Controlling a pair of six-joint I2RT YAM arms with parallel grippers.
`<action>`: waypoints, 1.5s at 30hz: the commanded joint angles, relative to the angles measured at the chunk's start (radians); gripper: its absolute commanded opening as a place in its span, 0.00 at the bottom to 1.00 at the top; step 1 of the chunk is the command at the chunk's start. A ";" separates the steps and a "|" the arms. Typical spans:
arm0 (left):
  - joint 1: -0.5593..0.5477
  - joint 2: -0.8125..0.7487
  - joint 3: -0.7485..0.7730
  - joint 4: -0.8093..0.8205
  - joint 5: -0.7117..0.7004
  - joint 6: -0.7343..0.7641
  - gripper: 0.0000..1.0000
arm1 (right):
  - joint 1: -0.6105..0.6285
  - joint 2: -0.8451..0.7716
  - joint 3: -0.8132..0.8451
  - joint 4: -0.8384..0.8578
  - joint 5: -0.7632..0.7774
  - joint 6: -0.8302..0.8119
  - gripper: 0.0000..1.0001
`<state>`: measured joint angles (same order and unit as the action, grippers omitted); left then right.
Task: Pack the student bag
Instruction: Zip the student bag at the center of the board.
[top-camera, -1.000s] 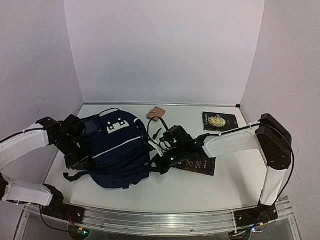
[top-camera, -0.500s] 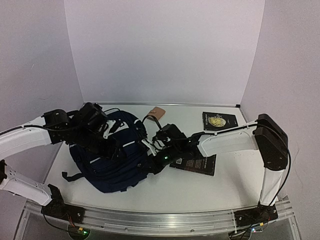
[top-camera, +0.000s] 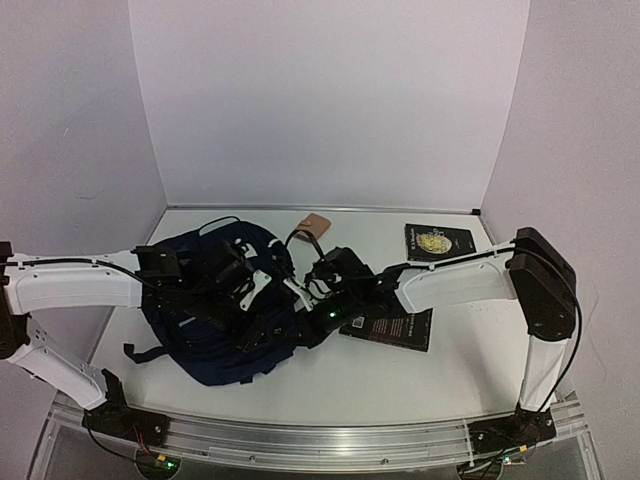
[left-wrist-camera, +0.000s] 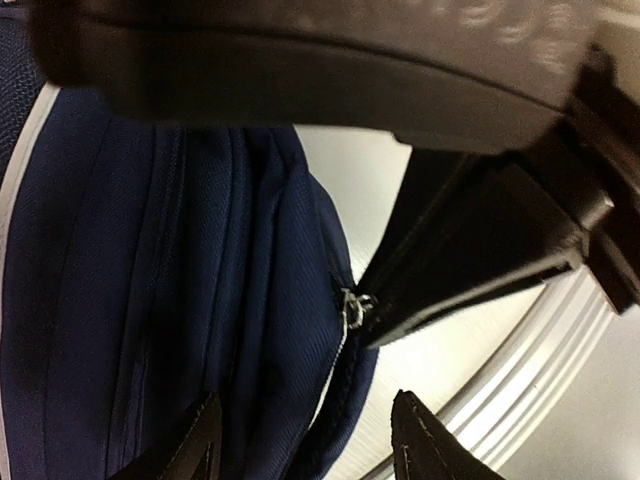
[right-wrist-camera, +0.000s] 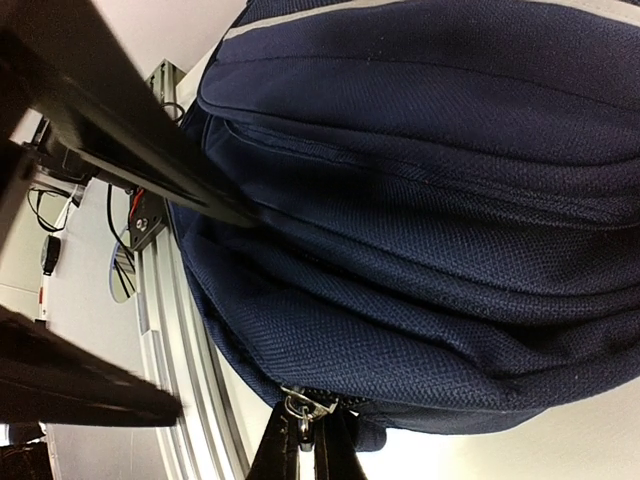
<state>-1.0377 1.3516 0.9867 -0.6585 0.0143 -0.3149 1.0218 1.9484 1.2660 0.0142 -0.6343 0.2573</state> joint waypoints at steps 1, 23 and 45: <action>-0.022 0.040 0.002 0.025 -0.043 0.041 0.48 | 0.001 -0.069 0.005 0.110 -0.073 0.004 0.00; -0.088 -0.024 0.107 -0.308 -0.003 0.051 0.00 | -0.238 -0.055 -0.024 0.002 -0.097 -0.052 0.00; -0.098 -0.087 0.269 -0.579 0.087 -0.009 0.00 | -0.399 0.282 0.301 -0.100 -0.001 -0.104 0.00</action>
<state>-1.1206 1.3345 1.1984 -1.0943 0.0196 -0.3063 0.6918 2.2196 1.5167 -0.0803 -0.7879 0.1381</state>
